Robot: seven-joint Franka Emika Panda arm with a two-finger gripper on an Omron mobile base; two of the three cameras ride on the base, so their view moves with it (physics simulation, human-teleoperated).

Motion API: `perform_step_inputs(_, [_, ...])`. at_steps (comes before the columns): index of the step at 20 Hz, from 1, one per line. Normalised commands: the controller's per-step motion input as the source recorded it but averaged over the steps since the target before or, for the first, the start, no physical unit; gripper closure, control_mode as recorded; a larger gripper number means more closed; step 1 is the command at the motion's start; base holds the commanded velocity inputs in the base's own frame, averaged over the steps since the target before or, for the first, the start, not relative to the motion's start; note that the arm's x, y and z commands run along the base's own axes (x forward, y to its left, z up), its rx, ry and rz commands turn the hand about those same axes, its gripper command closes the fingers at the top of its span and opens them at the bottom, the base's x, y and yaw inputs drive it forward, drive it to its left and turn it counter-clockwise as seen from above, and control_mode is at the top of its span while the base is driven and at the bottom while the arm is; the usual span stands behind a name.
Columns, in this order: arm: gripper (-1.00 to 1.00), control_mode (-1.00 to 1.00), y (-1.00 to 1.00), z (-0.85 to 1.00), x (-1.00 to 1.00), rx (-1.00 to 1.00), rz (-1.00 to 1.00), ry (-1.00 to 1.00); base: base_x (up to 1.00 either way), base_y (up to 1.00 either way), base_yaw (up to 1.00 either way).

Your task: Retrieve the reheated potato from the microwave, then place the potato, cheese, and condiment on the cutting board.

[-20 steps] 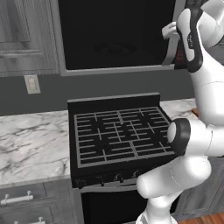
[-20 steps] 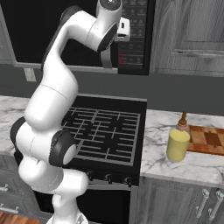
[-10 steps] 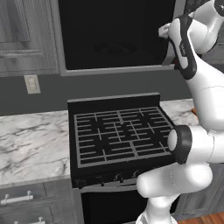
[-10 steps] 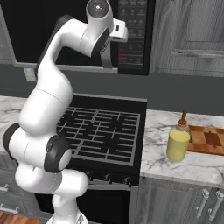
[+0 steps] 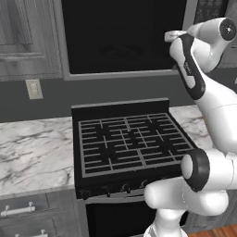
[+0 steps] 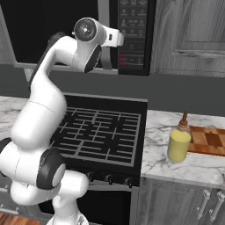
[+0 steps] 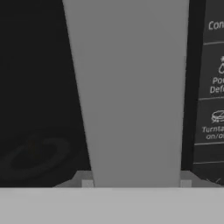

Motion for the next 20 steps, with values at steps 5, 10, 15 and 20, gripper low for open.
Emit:
perform_step_inputs(5, [1.0, -1.0, 0.07, 0.25, -0.45, 0.0, 0.0, -0.15, 0.0, 0.0, 0.0])
perform_step_inputs(10, [1.0, -1.0, 0.07, 0.37, -0.48, 0.02, -0.07, -0.06, 0.0, 0.0, 0.0])
perform_step_inputs(15, [1.0, -1.0, 0.02, 0.44, -0.43, 0.0, -0.03, 0.0, 0.0, 0.0, 0.0])
perform_step_inputs(20, [1.0, -1.0, 0.0, 0.56, -0.46, 0.0, 0.0, 0.06, 0.0, 0.0, 0.0])
